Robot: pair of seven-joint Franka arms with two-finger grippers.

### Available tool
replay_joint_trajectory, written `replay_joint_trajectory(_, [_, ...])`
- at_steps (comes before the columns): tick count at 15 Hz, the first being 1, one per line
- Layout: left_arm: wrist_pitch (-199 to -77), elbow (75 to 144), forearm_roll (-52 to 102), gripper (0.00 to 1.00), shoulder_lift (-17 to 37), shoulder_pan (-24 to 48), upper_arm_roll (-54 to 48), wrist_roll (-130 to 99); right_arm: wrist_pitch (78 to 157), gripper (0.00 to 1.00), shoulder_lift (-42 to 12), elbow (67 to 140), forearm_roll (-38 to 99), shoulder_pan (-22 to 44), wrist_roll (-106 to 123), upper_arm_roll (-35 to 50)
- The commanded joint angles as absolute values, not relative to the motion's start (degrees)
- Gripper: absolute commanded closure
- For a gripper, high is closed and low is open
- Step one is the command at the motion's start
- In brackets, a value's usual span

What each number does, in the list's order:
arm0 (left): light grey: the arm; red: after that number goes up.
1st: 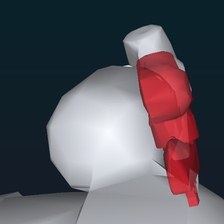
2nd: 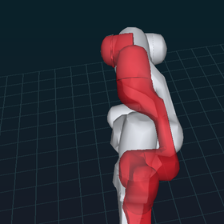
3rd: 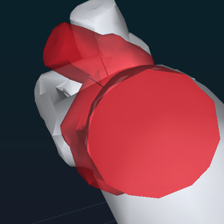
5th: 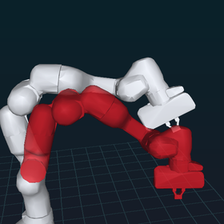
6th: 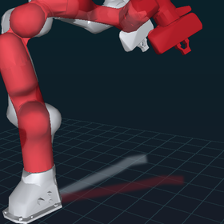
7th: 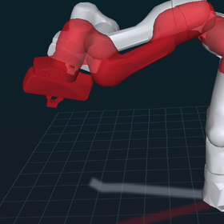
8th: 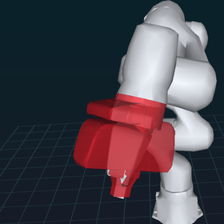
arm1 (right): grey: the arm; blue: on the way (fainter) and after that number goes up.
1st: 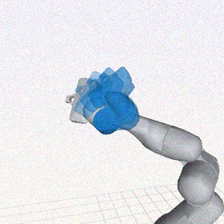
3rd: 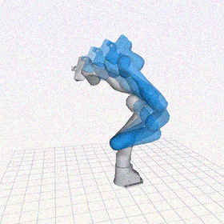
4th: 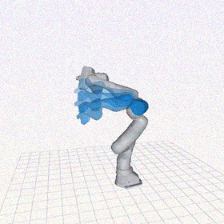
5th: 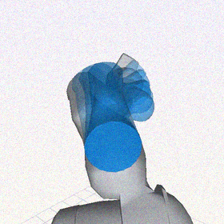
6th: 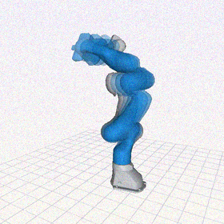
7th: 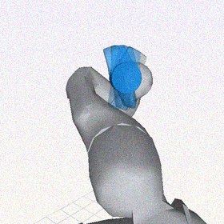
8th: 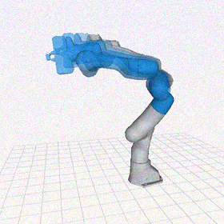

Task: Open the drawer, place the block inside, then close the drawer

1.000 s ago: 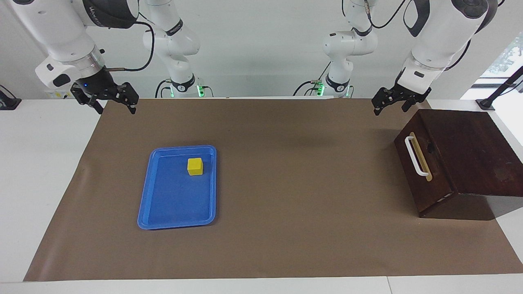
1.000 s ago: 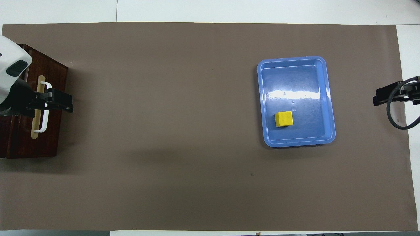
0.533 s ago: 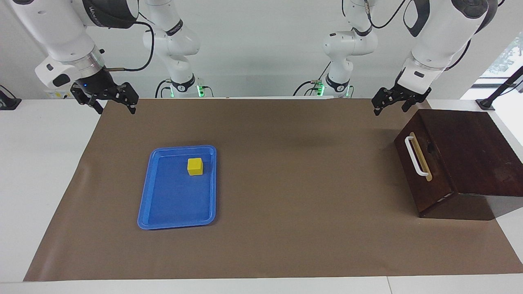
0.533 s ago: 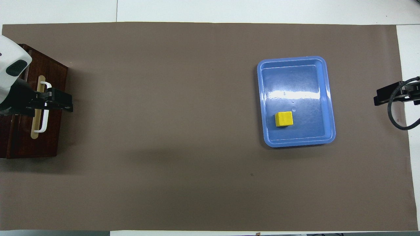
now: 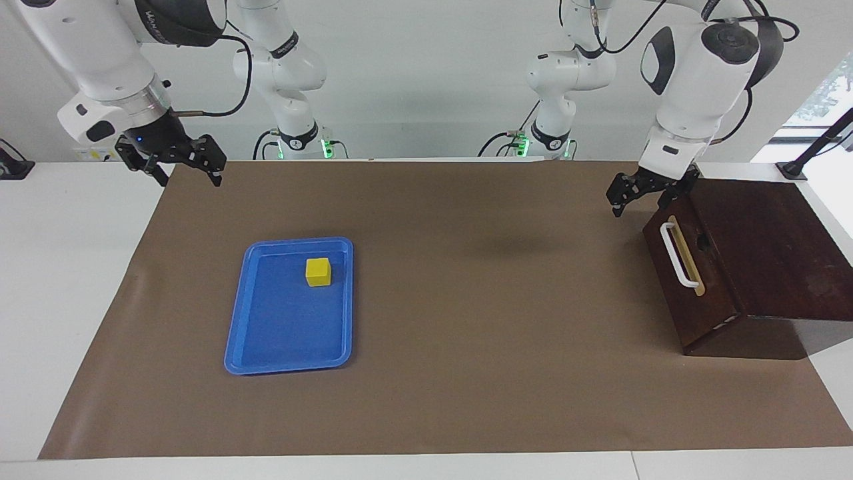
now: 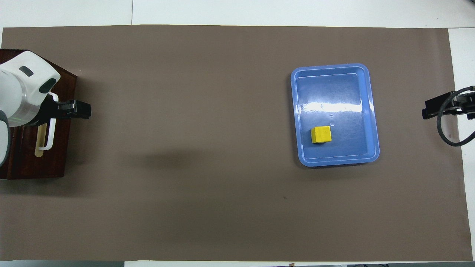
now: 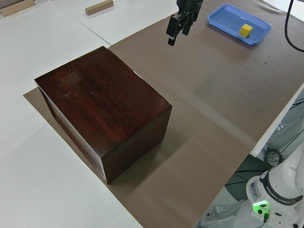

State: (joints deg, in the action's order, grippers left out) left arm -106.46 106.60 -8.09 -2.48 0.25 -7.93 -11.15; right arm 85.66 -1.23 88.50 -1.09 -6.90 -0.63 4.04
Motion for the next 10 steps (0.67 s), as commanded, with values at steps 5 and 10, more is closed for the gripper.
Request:
replay_joint_trajectory(5, [-117.93,111.96,-18.54,0.0,2.9,-2.98,-8.0,-4.58,94.83,0.0,3.52,104.67,8.67,-7.64,-27.37,5.1])
replay_joint_trajectory(10, [-128.4,116.71,-23.2,0.0,5.27,-8.61,-8.0,-0.09,106.75,0.0,-1.58,112.04,21.16,-7.3,-50.67,5.1])
